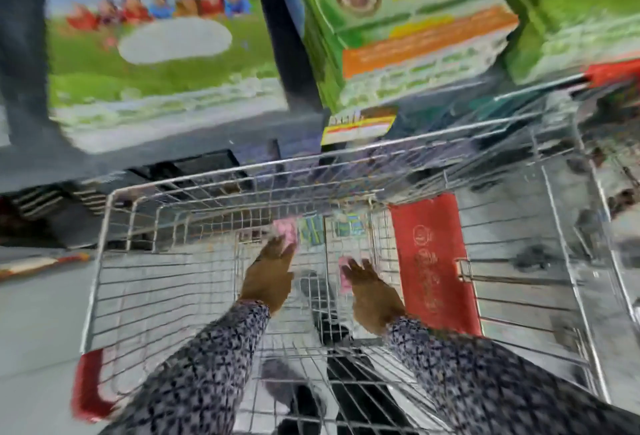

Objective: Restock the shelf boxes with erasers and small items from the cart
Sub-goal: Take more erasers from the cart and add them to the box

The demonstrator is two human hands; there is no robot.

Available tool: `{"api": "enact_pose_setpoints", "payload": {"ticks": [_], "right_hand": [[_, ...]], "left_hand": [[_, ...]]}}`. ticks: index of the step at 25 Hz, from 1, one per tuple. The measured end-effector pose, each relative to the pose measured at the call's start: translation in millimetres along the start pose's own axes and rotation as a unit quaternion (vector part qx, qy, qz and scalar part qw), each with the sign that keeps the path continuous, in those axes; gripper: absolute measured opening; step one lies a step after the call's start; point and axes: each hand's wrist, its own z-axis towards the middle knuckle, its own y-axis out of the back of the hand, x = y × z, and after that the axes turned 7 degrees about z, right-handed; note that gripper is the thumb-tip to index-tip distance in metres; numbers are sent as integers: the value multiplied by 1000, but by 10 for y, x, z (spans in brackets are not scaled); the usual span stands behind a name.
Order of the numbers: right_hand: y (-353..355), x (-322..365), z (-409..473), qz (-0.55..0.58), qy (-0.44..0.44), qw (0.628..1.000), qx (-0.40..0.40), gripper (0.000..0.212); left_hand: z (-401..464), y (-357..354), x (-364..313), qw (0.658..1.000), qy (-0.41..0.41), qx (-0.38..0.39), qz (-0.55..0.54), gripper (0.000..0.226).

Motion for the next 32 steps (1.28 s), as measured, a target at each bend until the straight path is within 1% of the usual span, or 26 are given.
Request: {"api": "enact_pose_setpoints", "payload": {"ticks": [2, 4, 6, 8, 10, 11, 13, 15, 17, 19, 21, 23, 24, 25, 26, 28, 30, 32], "right_hand": [[-191, -111, 155, -13, -3, 1000, -8, 91], [-343, -195, 294, -22, -10, 999, -27, 97], [-490, -289, 439, -38, -1, 999, -37, 99], [-637, -378, 563, -33, -6, 998, -49, 101], [-710, -392, 653, -24, -6, 997, -70, 98], [-765, -404, 710, -8, -3, 997, -82, 94], [-760, -382, 765, 12, -16, 996, -86, 89], [-656, -328, 732, 12, -13, 996, -82, 96], [-448, -149, 532, 21, 7, 997, -73, 101], [-73, 205, 167, 52, 28, 995, -82, 95], [412, 648, -370, 64, 55, 992, -97, 81], [913, 1062, -981, 78, 96, 981, -150, 86], [1142, 1225, -1284, 82, 116, 973, -182, 80], [1421, 1403, -1639, 83, 133, 964, -215, 74], [1631, 1533, -1944, 88, 143, 956, -241, 75], [2199, 1819, -2530, 103, 185, 933, -290, 82], [2747, 2095, -2989, 99, 244, 910, -319, 87], [3322, 2394, -3357, 57, 286, 894, -342, 90]], "left_hand": [[240, -228, 29, 999, -38, -19, 30, 94], [424, -345, 83, 998, -42, -13, 52, 112], [549, -454, 170, 998, -32, -12, 57, 118], [597, -532, 264, 997, -34, -34, 60, 113], [636, -506, 307, 996, -29, -56, 62, 107], [685, -496, 322, 996, -29, -55, 60, 103], [727, -463, 339, 999, -21, -26, 43, 96], [658, -338, 287, 1000, -19, -2, 21, 86], [374, -60, 115, 999, -43, -10, 0, 72], [-51, 344, -68, 996, -65, -37, -40, 62], [-603, 904, -228, 988, -72, -81, -109, 58], [-1144, 1538, -331, 972, -72, -128, -183, 68], [-1374, 1854, -364, 967, -70, -151, -193, 74], [-1629, 2258, -432, 959, -80, -193, -190, 81], [-1852, 2594, -483, 954, -94, -224, -175, 87], [-2221, 3372, -653, 936, -146, -287, -144, 90], [-2478, 4034, -866, 917, -174, -309, -182, 88], [-2646, 4669, -1127, 898, -206, -335, -197, 91]]}}
